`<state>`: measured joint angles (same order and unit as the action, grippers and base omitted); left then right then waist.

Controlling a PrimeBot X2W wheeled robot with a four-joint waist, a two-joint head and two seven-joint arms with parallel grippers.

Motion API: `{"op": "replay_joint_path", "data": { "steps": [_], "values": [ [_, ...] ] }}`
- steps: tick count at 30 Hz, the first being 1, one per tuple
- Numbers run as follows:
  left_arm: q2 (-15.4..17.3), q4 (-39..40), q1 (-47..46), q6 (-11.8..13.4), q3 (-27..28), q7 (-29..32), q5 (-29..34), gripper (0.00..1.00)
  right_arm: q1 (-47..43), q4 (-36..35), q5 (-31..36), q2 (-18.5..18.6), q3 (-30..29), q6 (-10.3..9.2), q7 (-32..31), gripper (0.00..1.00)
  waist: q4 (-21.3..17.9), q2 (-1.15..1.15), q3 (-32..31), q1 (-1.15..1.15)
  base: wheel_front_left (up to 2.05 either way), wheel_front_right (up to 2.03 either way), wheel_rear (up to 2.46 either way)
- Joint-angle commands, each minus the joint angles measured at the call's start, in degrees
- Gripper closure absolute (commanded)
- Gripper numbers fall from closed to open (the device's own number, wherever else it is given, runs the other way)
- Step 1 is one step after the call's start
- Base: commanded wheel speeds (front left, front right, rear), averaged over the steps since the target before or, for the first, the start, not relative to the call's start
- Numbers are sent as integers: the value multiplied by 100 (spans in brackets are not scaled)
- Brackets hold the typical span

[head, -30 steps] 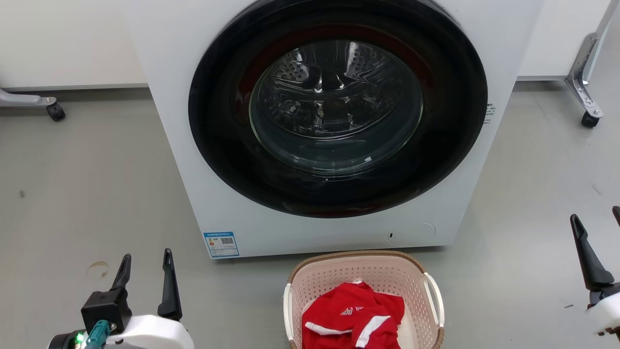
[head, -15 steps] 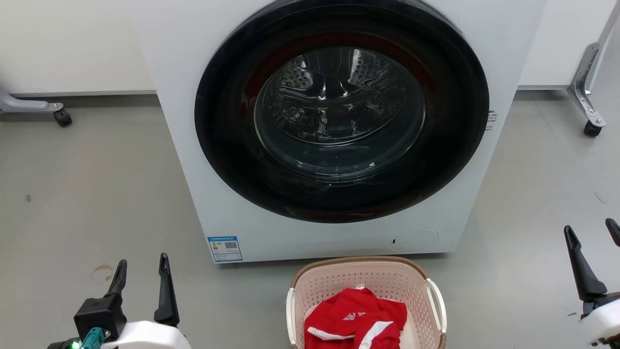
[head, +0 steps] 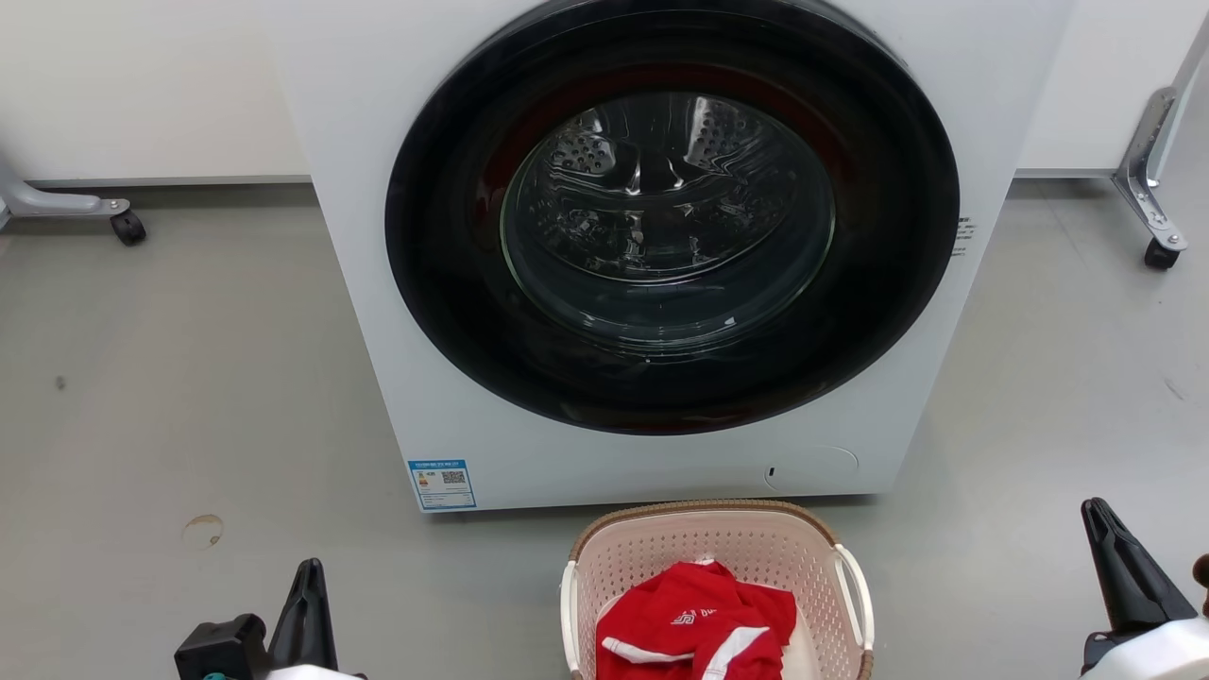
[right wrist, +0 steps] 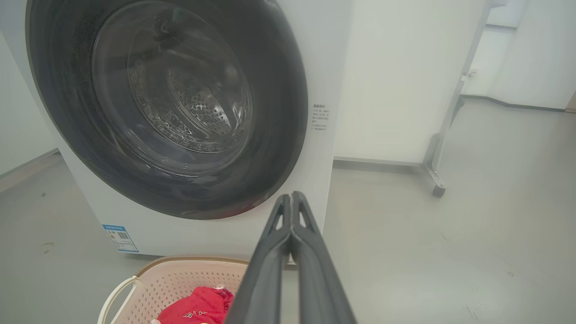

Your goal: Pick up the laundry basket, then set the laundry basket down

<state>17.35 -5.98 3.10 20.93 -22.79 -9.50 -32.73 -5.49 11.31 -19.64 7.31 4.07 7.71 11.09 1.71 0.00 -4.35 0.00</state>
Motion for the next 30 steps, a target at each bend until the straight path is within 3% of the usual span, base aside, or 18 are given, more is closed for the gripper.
{"op": "replay_joint_path", "data": {
  "steps": [1, 7, 30],
  "values": [
    [57, 119, -191, -71, 147, 14, -132, 100, 194, -123, -170, 184, -113, 0, -29, 100, -3, 0, 1, 10, 0, 0, 0],
    [-14, 68, -228, -210, 281, 90, -429, 100, 240, -103, -526, 153, -159, -1, -116, 100, -11, 0, 28, 1, 0, 0, 0],
    [-279, -138, -379, -726, 779, 370, -1508, 100, 424, -26, -1826, 38, -335, -5, -434, 100, -42, 0, 112, 0, 0, 0, 0]
  ]
}}
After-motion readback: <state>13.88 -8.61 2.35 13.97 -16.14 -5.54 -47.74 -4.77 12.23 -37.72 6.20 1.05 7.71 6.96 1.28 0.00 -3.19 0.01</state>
